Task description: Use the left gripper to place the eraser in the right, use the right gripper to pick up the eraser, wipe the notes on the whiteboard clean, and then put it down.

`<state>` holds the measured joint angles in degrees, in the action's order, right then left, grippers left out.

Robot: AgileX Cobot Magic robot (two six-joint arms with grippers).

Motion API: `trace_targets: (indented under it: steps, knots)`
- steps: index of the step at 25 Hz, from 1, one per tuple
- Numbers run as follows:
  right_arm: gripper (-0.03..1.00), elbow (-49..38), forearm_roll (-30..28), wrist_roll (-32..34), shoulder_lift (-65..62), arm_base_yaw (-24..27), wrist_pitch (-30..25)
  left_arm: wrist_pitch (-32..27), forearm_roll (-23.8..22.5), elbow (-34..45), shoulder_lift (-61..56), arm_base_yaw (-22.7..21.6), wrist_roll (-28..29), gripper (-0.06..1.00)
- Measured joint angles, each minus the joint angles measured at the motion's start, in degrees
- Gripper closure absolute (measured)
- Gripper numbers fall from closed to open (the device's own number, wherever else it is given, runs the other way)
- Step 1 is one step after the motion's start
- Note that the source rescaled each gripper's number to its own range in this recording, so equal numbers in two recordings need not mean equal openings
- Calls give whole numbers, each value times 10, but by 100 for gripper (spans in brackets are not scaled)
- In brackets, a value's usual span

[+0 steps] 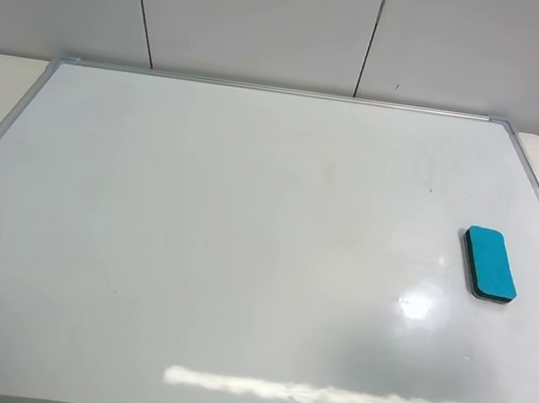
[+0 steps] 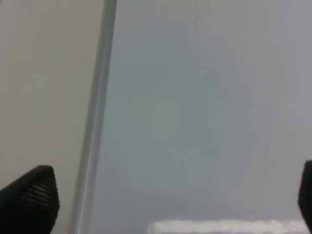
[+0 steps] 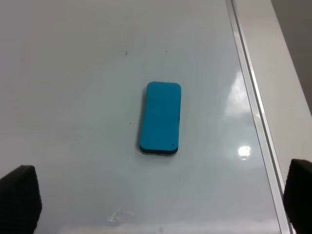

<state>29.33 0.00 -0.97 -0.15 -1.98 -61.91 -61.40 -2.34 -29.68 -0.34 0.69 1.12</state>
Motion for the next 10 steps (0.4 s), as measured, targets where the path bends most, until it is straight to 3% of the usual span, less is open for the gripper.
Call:
trace_targets:
  steps: [10]
  knots:
    - [-3,0,0,0,0,0,0,0,0,0,0,0,0,-6]
